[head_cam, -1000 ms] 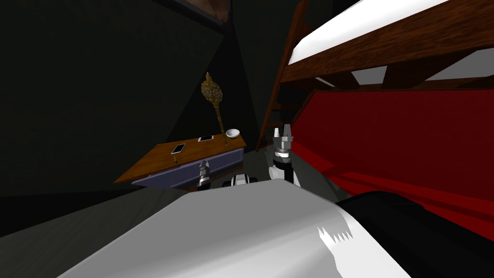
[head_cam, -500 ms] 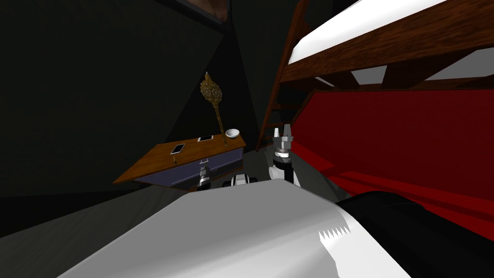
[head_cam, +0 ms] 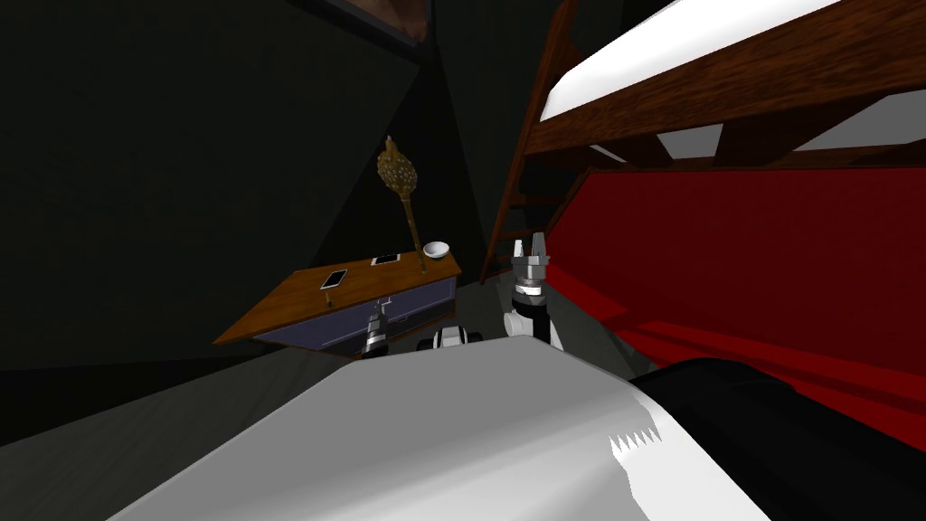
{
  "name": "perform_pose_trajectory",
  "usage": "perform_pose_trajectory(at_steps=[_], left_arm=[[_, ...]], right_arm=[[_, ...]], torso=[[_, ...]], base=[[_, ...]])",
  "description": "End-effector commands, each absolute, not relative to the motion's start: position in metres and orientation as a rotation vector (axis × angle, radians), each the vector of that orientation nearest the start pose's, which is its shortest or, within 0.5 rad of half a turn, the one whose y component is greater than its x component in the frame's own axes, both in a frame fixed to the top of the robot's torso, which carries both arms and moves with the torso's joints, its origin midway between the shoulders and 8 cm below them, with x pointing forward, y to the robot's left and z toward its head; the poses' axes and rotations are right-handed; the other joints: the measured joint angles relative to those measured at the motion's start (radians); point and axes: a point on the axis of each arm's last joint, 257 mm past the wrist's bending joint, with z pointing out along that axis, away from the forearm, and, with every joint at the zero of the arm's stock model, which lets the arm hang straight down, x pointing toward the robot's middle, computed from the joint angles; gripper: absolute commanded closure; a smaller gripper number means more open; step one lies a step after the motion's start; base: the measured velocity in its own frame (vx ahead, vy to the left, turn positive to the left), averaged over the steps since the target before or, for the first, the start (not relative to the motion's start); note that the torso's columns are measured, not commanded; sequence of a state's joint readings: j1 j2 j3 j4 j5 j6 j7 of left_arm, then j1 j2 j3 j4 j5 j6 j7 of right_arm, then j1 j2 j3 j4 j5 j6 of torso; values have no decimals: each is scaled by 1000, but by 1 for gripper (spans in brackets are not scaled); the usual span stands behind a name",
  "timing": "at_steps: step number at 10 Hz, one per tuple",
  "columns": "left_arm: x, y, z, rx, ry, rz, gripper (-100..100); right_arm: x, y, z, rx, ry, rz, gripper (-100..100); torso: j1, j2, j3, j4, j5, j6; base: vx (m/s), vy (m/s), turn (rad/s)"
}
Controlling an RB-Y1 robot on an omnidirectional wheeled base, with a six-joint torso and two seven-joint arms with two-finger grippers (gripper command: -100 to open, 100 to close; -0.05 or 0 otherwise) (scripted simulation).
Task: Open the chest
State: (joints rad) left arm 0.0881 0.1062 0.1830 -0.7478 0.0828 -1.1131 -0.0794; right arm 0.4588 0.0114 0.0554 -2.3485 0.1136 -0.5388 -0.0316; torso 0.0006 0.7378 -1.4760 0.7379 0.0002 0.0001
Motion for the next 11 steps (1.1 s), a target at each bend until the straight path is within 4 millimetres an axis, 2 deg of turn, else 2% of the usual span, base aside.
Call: perform_pose_trajectory(at_steps=[1,2,3,4,6,7,8,9,11], left_arm=[[379,358,-361,-1109,920,-1005,-100],[380,349,-364,-1130,910,-1016,-100],[379,355,-364,-1117,916,-1010,-100],[391,357,-359,-1120,917,-1014,-100],[401,359,-355,-1120,918,-1017,-100],[398,359,-357,-1118,916,-1016,-100],[386,355,-361,-1119,916,-1013,100],[378,353,-364,-1119,915,-1011,100],[390,358,-360,-1121,920,-1016,100]], right_arm=[[327,-240,73,496,560,1359,0],[327,-240,73,496,560,1359,0],[327,-240,73,496,560,1359,0],[327,-240,73,496,560,1359,0],[327,-240,73,496,560,1359,0],[327,-240,73,496,560,1359,0],[327,-240,73,496,560,1359,0],[327,-240,73,496,560,1359,0],[327,-240,73,496,560,1359,0]], torso=[[2,0,0,0,1,0],[2,1,0,0,1,0],[-1,0,0,0,0,0],[-3,0,0,0,-1,0],[-2,-1,-1,0,0,0],[-1,-1,0,0,0,0],[0,1,0,0,0,0],[0,2,1,0,0,0],[-2,2,1,1,-2,0]], base=[[-24,74,13],[-18,45,1],[-7,16,-2],[6,6,23],[15,-1,16],[9,-2,2],[-6,-2,-26],[-18,-1,-36],[-50,-23,13]])
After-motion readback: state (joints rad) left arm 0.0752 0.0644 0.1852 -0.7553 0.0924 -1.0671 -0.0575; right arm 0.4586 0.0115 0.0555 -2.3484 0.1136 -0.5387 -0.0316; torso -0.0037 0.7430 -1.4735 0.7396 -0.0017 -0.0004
